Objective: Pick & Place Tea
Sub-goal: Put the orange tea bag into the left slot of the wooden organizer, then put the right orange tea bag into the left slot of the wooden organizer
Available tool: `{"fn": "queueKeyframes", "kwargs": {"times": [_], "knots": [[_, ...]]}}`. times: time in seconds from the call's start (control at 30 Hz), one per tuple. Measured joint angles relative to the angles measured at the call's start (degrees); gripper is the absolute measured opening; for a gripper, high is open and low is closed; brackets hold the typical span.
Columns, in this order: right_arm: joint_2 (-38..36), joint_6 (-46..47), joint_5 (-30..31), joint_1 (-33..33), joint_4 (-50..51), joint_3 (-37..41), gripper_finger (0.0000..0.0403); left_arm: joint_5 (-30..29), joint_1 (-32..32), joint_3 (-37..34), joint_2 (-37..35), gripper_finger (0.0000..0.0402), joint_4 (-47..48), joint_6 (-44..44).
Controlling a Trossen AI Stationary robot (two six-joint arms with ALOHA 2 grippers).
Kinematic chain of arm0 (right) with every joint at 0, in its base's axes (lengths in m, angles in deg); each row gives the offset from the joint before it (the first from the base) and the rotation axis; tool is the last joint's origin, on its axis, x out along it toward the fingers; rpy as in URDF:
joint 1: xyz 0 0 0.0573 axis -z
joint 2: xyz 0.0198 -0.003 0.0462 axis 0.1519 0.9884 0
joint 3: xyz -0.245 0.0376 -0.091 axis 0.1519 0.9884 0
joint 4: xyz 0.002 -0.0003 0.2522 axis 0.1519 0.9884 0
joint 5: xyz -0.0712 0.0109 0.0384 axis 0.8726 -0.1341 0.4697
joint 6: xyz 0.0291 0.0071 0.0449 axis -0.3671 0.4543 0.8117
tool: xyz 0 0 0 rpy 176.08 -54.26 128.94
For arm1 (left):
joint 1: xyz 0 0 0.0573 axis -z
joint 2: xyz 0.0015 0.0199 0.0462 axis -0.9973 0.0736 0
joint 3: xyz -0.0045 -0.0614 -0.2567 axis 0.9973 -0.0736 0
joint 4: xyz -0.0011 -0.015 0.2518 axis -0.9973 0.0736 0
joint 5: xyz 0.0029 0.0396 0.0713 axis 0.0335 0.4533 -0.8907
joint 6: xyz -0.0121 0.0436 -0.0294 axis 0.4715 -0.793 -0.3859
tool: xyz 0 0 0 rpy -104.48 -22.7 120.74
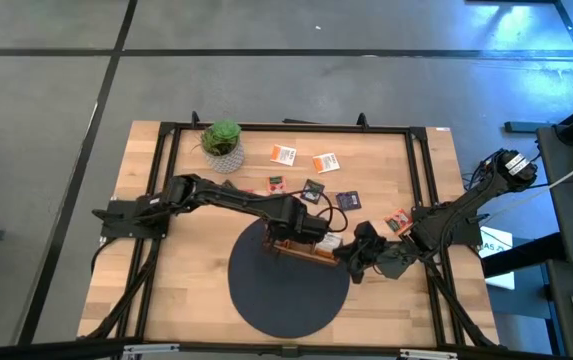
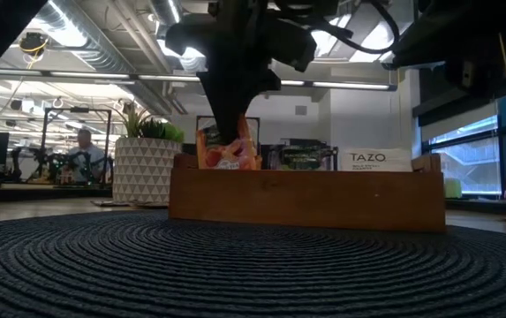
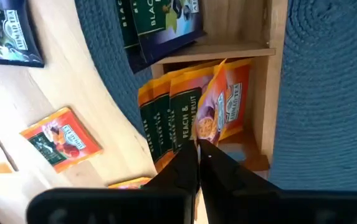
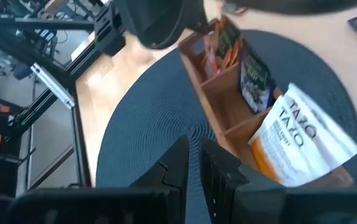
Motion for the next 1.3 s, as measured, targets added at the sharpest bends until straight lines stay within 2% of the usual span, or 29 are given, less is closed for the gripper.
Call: {"fn": "queueKeyframes", "kwargs": {"times": [0.5, 0.8, 1.0, 1.07, 1.17, 1.23, 1.3], "knots": [[0.00, -0.17, -0.73, 0.00, 0.46, 0.00, 0.0042, -1.31, 1.40, 0.00, -0.33, 0.0020, -0.12, -1.32], [0.00, -0.09, -0.73, 0.00, 0.46, 0.00, 0.0042, -2.96, 1.38, 0.00, -0.33, 0.0091, -0.12, -1.09], [0.00, -0.07, -0.75, 0.00, 0.44, 0.00, 0.0042, -7.33, 1.32, -0.02, -0.65, 0.0130, 1.71, -0.70], [0.00, -0.04, -0.81, 0.00, 0.44, 0.00, 0.0042, -5.54, 0.74, -0.07, -2.01, 0.0137, 2.21, 0.92], [0.00, 0.01, -0.85, 0.00, -0.01, 0.00, 0.0042, 2.09, -1.03, -0.07, -6.08, 0.0141, 0.49, 3.03], [0.00, 0.32, -1.40, 0.00, -0.28, 0.00, 0.0042, 6.54, -2.45, -0.07, -9.79, 0.0141, -3.12, 4.32], [-0.20, 1.07, -1.91, 0.04, -0.03, 0.00, 0.0042, 7.73, -3.46, -0.79, -13.94, 0.0140, -7.77, 5.81]]}}
